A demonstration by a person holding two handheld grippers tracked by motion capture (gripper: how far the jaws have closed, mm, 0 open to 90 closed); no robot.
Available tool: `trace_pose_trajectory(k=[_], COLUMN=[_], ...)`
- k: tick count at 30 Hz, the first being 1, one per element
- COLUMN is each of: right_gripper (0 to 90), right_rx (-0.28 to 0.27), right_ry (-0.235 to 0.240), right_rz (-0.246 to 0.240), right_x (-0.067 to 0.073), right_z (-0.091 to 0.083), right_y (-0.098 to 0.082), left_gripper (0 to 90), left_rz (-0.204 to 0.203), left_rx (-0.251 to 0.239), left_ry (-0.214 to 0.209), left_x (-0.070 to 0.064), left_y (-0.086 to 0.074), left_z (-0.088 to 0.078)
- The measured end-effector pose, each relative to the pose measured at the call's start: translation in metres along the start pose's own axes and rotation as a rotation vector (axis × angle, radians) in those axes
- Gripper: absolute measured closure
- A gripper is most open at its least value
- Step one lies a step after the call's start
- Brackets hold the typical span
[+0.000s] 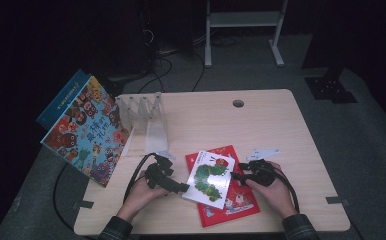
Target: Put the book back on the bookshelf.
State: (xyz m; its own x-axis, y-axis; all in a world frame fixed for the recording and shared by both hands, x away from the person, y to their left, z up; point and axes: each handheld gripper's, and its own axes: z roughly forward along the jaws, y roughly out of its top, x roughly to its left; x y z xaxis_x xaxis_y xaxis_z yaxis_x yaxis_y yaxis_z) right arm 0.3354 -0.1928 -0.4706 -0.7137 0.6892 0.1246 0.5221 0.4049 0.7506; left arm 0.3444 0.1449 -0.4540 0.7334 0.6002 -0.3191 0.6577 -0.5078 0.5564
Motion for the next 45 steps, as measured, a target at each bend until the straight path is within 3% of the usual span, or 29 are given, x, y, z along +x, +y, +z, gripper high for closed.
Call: trace_pose_trajectory(k=[11, 20, 31, 36, 45], right_gripper=[46.5, 45.6, 44.2, 43.7, 41.7], right_rx=[0.019, 0.023, 0.026, 0.025, 0.025], right_ry=[0.055, 0.11, 0.143, 0.154, 0.158], right_rz=[-0.057, -0.1, -0.138, -0.156, -0.163], right_x=[0.022, 0.038, 0.049, 0.051, 0.054], right_z=[0.002, 0.005, 0.009, 0.01, 0.011], right_y=[-0.001, -0.002, -0.001, -0.001, -0.001], left_gripper=[0.0, 0.0, 0.0, 0.0, 0.0], left_rz=[0.007, 0.015, 0.011, 0.027, 0.006], left_rx=[-0.001, 0.013, -0.005, -0.014, -0.003], left_ry=[-0.037, -0.042, -0.065, -0.113, -0.107], left_x=[-0.005, -0.006, -0.002, -0.003, -0.004], left_y=[0.002, 0.004, 0.004, 0.005, 0.007], left_z=[0.009, 0.015, 0.016, 0.019, 0.019])
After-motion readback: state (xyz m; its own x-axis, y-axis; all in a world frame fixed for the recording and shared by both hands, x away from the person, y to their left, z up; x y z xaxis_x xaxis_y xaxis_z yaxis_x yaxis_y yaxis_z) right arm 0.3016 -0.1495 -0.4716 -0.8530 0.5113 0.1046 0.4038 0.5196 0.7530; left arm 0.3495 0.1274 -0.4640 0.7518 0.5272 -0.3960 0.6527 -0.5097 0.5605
